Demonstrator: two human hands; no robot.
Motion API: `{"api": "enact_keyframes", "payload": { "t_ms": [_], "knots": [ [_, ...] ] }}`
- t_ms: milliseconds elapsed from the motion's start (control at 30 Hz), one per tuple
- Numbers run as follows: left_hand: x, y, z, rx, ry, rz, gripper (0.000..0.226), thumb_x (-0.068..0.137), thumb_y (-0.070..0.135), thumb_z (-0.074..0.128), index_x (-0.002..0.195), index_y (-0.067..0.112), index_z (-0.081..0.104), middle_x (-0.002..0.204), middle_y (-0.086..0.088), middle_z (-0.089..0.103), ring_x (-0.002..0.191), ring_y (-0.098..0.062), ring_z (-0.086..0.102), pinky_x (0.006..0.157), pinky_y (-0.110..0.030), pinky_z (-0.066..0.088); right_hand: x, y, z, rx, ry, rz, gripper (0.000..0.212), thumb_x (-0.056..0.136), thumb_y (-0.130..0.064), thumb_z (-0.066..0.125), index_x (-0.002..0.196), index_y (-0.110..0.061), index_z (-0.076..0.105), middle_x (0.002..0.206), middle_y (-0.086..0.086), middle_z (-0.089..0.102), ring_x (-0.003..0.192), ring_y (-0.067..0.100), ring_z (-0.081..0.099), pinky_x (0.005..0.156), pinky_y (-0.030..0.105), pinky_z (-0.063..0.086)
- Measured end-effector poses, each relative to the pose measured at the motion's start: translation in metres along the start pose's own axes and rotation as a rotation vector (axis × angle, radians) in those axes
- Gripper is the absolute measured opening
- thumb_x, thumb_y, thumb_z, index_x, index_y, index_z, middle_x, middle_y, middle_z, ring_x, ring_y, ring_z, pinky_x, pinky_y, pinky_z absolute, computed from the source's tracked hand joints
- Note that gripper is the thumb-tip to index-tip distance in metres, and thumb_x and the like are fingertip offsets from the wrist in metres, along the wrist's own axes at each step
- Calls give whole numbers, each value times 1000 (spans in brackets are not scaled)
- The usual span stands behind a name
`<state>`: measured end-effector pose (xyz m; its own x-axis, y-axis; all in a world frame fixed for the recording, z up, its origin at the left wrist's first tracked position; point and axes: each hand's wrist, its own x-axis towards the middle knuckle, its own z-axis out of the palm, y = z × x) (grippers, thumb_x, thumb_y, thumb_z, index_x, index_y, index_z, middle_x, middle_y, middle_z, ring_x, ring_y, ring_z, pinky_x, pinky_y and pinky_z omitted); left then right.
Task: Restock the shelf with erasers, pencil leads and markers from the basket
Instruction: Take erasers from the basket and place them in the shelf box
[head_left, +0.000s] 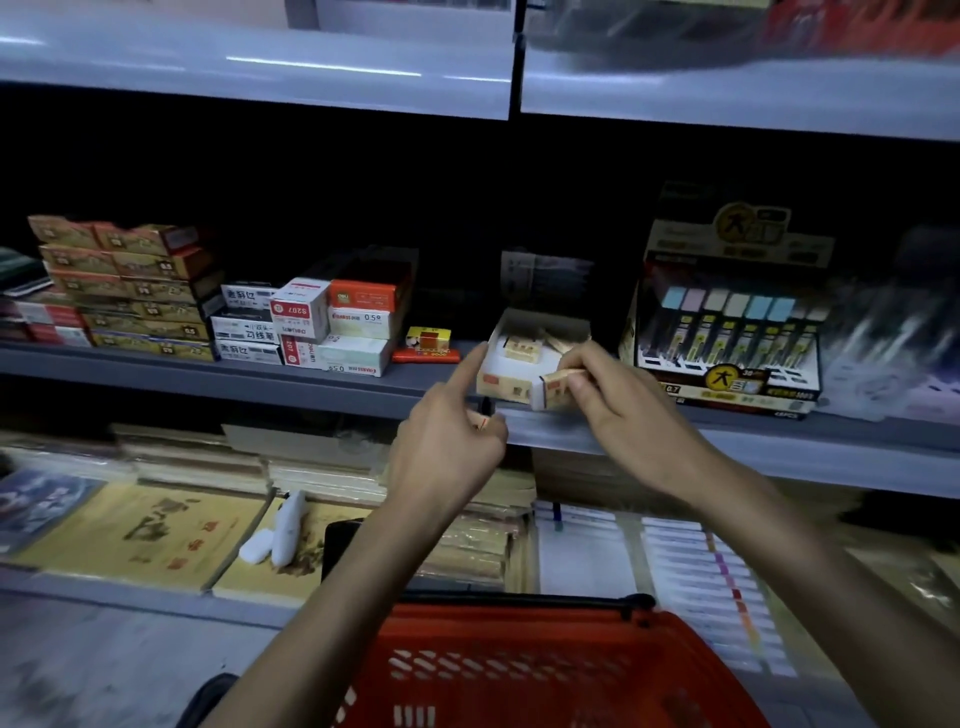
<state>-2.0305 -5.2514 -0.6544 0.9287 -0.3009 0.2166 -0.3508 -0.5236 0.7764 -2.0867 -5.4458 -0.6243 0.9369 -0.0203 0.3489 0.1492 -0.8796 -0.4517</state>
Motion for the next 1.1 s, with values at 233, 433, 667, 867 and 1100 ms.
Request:
{"api": "enact_keyframes", "payload": {
  "t_ms": [233,433,667,867,1100],
  "knots": [
    [4,9,9,55,34,32,51,93,41,61,141,49,49,111,11,61,91,-16,65,78,-41,58,9,6,-9,15,280,27,14,104,-23,55,110,-23,68,99,-8,61,90,5,55,74,19,40],
    [-9,22,-5,-732,-32,-356,17,95,28,71,111,25,75,89,-15,75,71,-24,68,45,-25,45,55,-3,-5,-416,284,106,19,98,-20,64,112,-15,77,104,6,66,102,26,59,77,34,50],
    [-34,10,-22,-1399,-194,-773,24,94,28,65,100,5,66,80,-15,70,80,-25,67,39,-19,44,89,-14,16,-765,-1,198,4,90,-13,69,91,-11,72,95,12,70,96,33,63,70,33,37],
    [-34,12,-23,-1662,-256,-889,25,90,5,61,111,-6,66,124,-28,64,97,-38,66,58,-27,56,44,-38,-3,-246,179,205,13,95,-22,67,93,-23,80,94,-10,74,86,9,67,69,27,48],
    [-38,14,-14,-1492,-199,-694,32,103,15,44,122,5,68,95,-14,76,68,-16,67,45,-21,44,-23,-85,3,304,-173,261,15,80,-40,84,93,-36,78,86,-3,70,67,3,63,64,24,48]
  ]
}}
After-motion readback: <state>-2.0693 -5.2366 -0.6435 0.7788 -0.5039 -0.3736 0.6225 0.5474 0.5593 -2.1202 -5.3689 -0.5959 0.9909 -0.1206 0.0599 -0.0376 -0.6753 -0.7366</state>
